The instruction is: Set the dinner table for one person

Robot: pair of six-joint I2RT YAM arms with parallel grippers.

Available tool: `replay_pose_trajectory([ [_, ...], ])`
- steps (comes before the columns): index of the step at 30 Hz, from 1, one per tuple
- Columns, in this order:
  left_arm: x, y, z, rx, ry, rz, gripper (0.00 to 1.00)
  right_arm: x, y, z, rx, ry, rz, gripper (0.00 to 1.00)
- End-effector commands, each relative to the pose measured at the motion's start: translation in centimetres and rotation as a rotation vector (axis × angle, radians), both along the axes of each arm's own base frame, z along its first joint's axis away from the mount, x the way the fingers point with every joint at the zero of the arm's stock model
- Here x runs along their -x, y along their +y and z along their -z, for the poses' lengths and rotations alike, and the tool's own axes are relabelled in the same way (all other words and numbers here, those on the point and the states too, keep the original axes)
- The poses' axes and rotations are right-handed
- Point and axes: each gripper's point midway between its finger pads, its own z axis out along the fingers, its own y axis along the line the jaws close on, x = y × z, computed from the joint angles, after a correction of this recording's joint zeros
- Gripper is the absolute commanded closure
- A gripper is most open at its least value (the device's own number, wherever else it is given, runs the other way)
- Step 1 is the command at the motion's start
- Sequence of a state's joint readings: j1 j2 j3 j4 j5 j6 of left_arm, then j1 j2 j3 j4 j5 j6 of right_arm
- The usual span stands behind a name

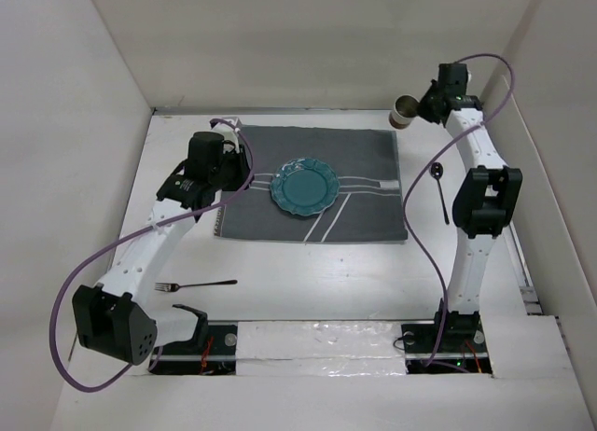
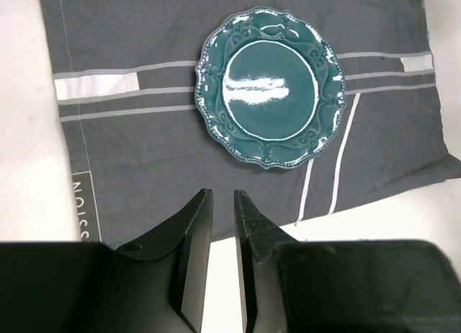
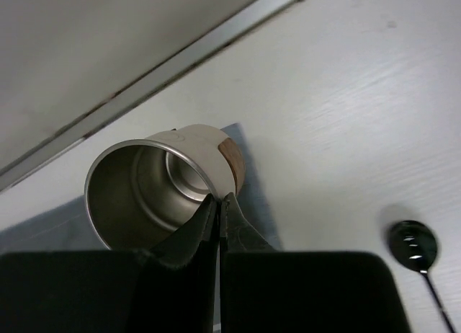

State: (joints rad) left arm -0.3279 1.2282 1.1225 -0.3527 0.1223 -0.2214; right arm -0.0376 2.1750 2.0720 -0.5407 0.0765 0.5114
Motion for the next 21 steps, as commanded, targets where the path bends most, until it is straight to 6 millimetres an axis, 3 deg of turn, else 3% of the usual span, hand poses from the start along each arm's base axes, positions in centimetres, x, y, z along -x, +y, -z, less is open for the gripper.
replay_pose_trajectory([
  [1, -0.9, -1.1, -2.8, 0.053, -0.076, 0.026, 0.84, -1.5, 4.7, -3.0, -0.014, -0.090, -0.132, 1.00],
  [6, -0.9, -1.1, -2.6, 0.050, -0.069, 0.026, 0.84, -1.3, 8.3, 0.3, -0.006, -0.015, -0.187, 1.00],
  [21, -1.1, -1.0, -2.0, 0.040, -0.055, 0.020, 0.84, 0.5, 6.5, 6.6, 0.081, 0.187, -0.110, 1.00],
])
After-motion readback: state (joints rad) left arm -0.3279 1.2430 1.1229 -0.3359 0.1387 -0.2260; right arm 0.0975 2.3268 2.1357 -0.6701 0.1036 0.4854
